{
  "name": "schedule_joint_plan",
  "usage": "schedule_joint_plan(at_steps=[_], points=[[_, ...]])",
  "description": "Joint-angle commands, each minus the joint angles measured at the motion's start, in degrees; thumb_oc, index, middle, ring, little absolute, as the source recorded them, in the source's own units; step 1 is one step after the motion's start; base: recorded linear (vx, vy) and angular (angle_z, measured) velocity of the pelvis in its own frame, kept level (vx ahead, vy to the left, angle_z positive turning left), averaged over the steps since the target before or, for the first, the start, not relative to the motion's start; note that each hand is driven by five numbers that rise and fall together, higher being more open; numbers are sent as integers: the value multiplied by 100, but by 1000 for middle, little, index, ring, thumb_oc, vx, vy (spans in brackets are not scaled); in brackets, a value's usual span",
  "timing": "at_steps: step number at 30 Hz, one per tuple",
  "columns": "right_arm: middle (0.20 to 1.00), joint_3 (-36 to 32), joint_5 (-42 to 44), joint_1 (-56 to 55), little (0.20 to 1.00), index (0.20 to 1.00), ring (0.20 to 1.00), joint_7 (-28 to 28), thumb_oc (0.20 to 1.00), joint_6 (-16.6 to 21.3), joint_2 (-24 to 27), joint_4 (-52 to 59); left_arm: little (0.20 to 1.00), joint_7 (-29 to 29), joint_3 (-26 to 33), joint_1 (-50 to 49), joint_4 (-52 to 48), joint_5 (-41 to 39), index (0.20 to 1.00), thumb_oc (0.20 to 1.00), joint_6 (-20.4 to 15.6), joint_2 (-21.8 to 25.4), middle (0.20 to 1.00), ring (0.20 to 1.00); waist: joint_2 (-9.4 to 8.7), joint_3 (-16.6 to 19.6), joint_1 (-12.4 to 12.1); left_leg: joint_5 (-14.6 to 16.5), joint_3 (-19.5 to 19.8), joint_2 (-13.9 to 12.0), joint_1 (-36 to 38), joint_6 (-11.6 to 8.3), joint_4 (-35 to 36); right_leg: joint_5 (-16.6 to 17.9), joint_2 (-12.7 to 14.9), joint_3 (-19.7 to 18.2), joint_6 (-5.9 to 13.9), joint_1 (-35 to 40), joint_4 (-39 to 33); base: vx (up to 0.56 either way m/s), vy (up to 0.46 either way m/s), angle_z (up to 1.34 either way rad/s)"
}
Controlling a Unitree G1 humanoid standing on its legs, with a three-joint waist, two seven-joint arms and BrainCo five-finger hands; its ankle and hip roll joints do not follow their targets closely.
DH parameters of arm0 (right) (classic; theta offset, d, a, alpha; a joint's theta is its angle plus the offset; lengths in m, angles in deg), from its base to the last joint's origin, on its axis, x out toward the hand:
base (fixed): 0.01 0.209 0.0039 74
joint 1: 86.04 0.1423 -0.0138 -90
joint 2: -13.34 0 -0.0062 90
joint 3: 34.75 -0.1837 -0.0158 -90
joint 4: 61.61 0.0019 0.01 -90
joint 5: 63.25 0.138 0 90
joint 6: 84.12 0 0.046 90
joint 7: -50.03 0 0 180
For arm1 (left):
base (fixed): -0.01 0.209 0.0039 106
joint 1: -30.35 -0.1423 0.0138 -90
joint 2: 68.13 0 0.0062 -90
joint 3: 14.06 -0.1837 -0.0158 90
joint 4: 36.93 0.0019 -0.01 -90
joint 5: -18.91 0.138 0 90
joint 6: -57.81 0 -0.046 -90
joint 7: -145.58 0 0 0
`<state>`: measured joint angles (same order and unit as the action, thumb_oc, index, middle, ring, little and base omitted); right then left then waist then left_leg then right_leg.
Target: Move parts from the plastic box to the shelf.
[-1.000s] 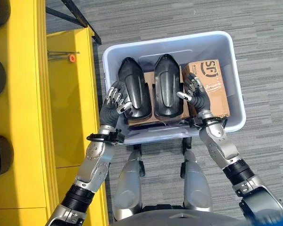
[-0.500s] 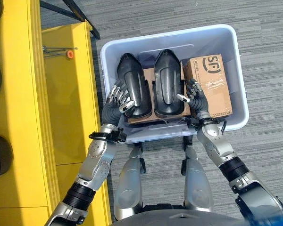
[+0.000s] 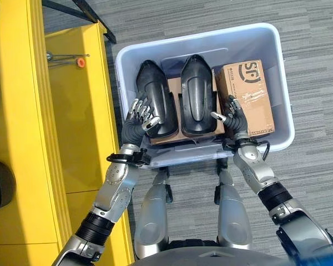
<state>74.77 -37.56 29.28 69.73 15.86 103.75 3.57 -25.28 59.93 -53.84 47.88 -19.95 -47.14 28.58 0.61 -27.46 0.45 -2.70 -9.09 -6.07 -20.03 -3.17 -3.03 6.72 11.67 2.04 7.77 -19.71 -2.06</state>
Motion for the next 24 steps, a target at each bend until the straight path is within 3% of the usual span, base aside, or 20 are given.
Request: schedule_joint_plan(at_steps=[1, 13, 24], points=[[1000, -67, -164, 294, 1000, 1000, 1000, 98, 1000, 233, -133, 5, 1000, 9, -43, 51, -115, 32, 1000, 1000, -381, -20, 1000, 1000, -41, 82, -69, 39, 144, -281, -260, -118, -352, -91, 221, 214, 120, -128, 399, 0, 0, 0], [1000, -19, -270, 590, 1000, 1000, 1000, 242, 1000, 193, -184, -473, 1000, 79, -110, 164, -132, 49, 1000, 1000, -389, -41, 1000, 1000, -15, 11, -92, 40, 186, -248, -341, -107, -348, -110, 202, 185, 97, -204, 415, 0, 0, 0], [1000, 112, -350, 427, 1000, 1000, 1000, 133, 1000, 274, -166, 300, 1000, 178, -48, 164, -163, 110, 1000, 1000, -397, -46, 1000, 1000, -96, -30, -75, 34, 243, -226, -424, -92, -350, -116, 195, 254, 96, -239, 422, 0, 0, 0]])
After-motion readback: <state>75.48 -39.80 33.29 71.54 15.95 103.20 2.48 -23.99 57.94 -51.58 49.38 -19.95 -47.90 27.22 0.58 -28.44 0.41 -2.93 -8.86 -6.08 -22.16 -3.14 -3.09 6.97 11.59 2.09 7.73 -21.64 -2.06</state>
